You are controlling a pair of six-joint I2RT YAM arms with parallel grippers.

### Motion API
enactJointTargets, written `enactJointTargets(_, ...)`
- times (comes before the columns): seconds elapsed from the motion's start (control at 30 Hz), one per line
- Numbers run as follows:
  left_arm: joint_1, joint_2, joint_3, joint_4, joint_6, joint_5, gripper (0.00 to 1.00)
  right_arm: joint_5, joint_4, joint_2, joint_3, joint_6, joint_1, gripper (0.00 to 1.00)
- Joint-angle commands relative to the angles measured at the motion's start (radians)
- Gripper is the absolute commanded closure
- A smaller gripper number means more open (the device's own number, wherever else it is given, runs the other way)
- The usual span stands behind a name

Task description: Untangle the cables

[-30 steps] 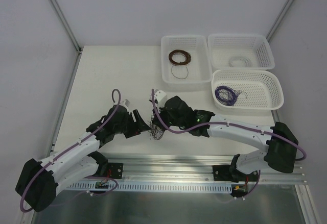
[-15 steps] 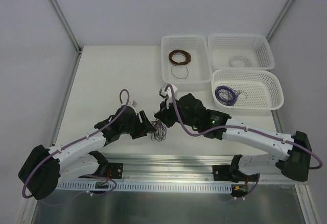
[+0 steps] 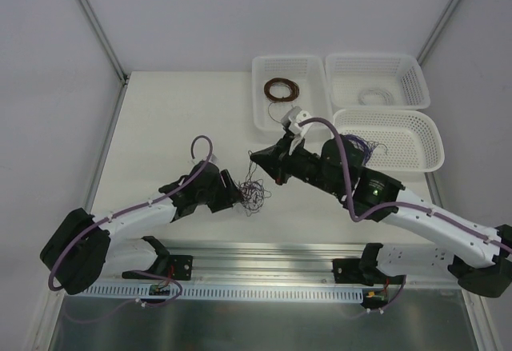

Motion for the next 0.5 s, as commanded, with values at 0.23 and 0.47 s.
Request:
enactJointTargets(0.23, 0.006, 0.017, 0.037, -0.033, 0.085, -0.222, 0.52, 0.339, -0.147, -0.216, -0.03, -0.072, 0.004, 0.98)
enactJointTargets(0.47, 0.04, -0.072, 0.048, -0.131, 0.151, -0.303, 0.52, 0.444, -0.261, -0.326, -0.269, 0.061, 0.001, 0.99)
